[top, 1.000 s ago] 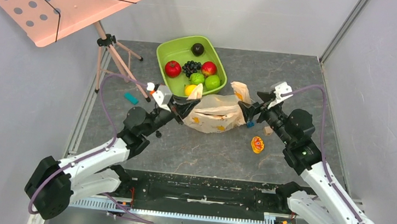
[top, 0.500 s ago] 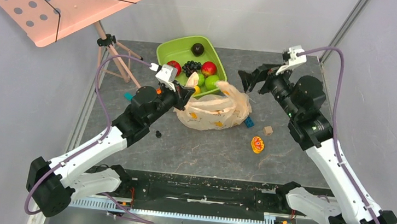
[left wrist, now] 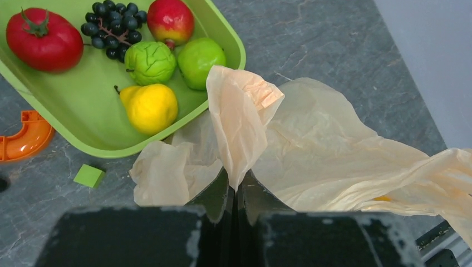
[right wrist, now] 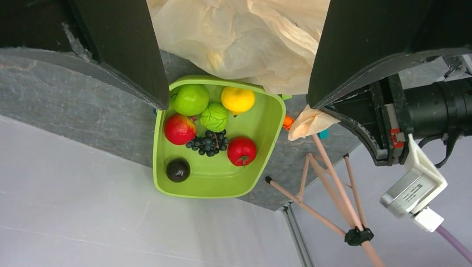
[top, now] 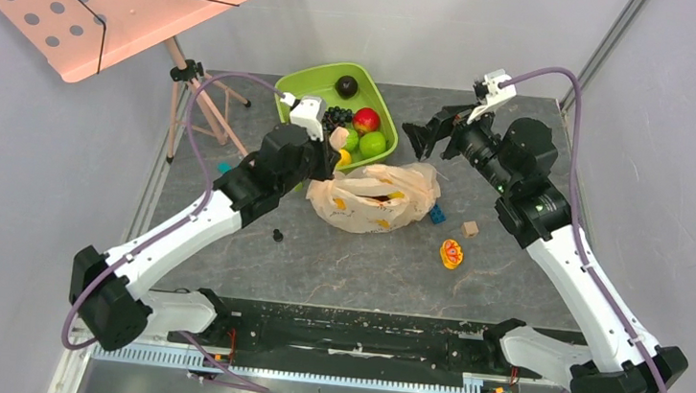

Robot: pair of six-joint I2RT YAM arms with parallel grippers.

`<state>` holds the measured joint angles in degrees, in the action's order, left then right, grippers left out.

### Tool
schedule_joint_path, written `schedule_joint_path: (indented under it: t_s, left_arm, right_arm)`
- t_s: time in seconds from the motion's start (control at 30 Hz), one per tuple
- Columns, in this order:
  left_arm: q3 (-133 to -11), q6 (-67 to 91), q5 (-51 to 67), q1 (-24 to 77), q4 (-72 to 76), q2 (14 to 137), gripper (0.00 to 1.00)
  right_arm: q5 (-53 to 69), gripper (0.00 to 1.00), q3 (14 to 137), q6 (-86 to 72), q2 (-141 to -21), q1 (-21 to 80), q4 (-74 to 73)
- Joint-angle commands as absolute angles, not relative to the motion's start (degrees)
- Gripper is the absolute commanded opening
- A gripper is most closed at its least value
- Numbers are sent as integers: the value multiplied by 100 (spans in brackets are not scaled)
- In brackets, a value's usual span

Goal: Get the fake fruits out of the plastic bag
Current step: Adjust the plastic bag at the center of the board.

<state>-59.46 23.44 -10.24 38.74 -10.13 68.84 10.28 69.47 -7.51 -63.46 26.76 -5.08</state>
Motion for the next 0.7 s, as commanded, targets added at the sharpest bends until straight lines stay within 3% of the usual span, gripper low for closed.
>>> schedule_joint_path:
  t_s: [0.0, 0.17, 0.3, 0.47, 0.67]
  left_arm:
    - [-6634, 2659, -716, 3787, -1829, 7278, 4]
    - [-6411, 2657, 120, 3700, -1265, 7228, 2]
    - [-6267, 2833, -300, 3700, -1148, 6969, 2]
    - [-6163, 2649, -521, 3700, -1114, 6744, 2]
    - [-5744, 2179, -322, 3700, -590, 6351, 2]
  right_arm:
    - [915, 98, 7190, -859, -6434, 2679, -564]
    - [1454, 94, 7990, -930, -6872, 2690, -1329]
    - [1346, 87, 8697, -1262, -7184, 2794, -1887]
    - [951, 57, 9329, -1455, -7568, 3535, -2406]
    - [95, 33, 9334, -1733, -7943, 4772, -2631]
